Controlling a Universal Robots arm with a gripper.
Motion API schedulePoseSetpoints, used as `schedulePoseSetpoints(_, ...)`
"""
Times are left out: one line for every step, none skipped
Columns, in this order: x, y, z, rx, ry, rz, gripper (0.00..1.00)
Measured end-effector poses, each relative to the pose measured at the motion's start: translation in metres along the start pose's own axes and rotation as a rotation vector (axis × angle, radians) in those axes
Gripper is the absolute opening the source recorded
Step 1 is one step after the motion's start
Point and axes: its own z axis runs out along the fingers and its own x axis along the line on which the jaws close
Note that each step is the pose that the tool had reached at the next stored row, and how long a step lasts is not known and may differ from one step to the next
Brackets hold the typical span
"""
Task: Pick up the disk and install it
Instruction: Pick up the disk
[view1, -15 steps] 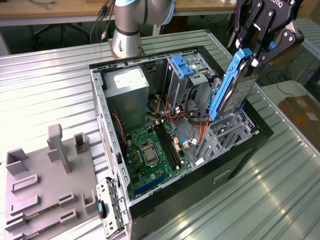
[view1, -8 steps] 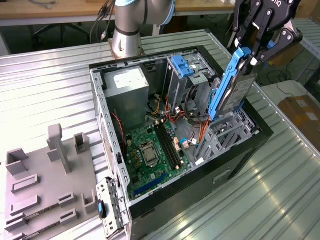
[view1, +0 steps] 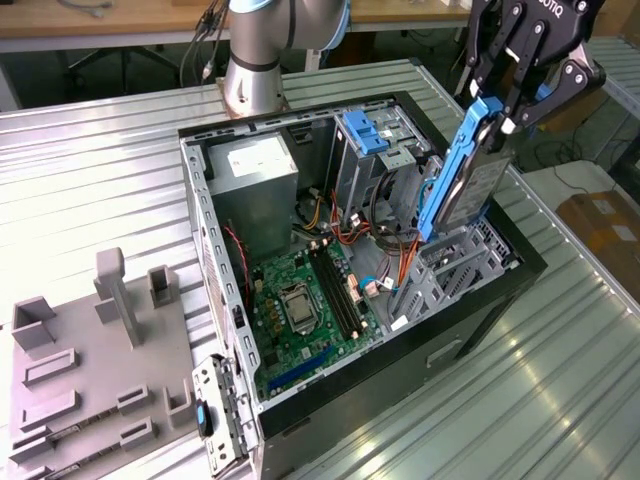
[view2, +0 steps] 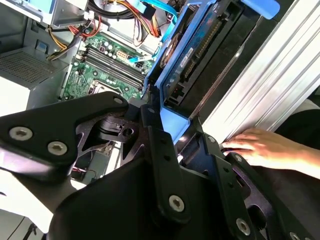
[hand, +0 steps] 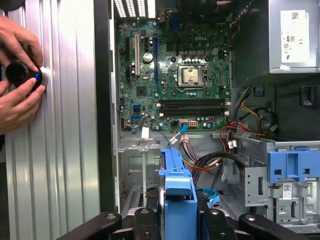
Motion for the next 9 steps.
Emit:
schedulePoseSetpoints(0.0005, 0.0, 0.0, 0.0, 0.001, 0.0, 0.37)
schedulePoseSetpoints(0.0009, 0.0, 0.0002, 0.0, 0.0026, 0.002, 0.37)
schedulePoseSetpoints(0.0013, 0.0, 0.0009, 0.0, 0.0034, 0.007, 0.37)
schedulePoseSetpoints(0.0013, -0.0001, 0.0024, 0.0, 0.0035, 0.007, 0.37)
schedulePoseSetpoints(0.0013, -0.0003, 0.0042, 0.0001, 0.0036, 0.007, 0.37)
schedulePoseSetpoints(0.0013, -0.0004, 0.0061, 0.0001, 0.0035, 0.008, 0.37)
schedulePoseSetpoints(0.0013, -0.001, 0.0092, 0.0001, 0.0033, 0.008, 0.37)
schedulePoseSetpoints(0.0013, -0.0024, 0.0116, 0.0001, 0.0032, 0.008, 0.37)
schedulePoseSetpoints(0.0013, -0.0046, 0.0119, 0.0001, 0.0032, 0.008, 0.37)
